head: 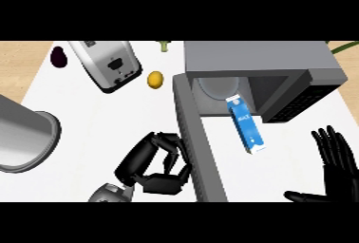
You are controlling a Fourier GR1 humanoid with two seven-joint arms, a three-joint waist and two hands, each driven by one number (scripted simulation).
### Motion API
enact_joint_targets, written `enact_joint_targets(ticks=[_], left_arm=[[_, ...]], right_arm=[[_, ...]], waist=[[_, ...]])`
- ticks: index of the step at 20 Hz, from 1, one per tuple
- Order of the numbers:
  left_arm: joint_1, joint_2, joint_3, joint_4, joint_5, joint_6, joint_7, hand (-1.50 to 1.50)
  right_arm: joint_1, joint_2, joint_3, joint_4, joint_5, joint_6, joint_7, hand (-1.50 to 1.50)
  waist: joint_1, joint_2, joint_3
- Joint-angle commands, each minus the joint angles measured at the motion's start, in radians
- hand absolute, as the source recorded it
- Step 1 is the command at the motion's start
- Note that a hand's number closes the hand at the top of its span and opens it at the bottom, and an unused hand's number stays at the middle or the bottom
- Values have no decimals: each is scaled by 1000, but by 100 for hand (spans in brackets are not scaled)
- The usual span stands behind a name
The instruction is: Pick up the milk, place it into the microwave and close the microwave
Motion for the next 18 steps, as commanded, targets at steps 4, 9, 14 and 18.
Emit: enact_joint_targets(ticks=[4, 9, 14, 18], left_arm=[[-239, -2, -198, 313, 55, 179, 27, 150], [-320, -2, -390, 454, 202, 378, 37, 150], [-468, -2, -491, 563, 370, 390, 63, 150], [-542, -2, -508, 559, 471, 468, 30, -150]], right_arm=[[18, -52, -35, -133, -50, 36, 77, -150], [26, -92, -61, -205, -126, 100, 125, -150], [-24, -116, -38, -260, -161, 129, 194, -150], [-96, -104, 18, -276, -149, 131, 218, -150]], waist=[[-10, 5, 0], [-37, 9, -1], [-69, 16, -1], [-110, 29, -3]])
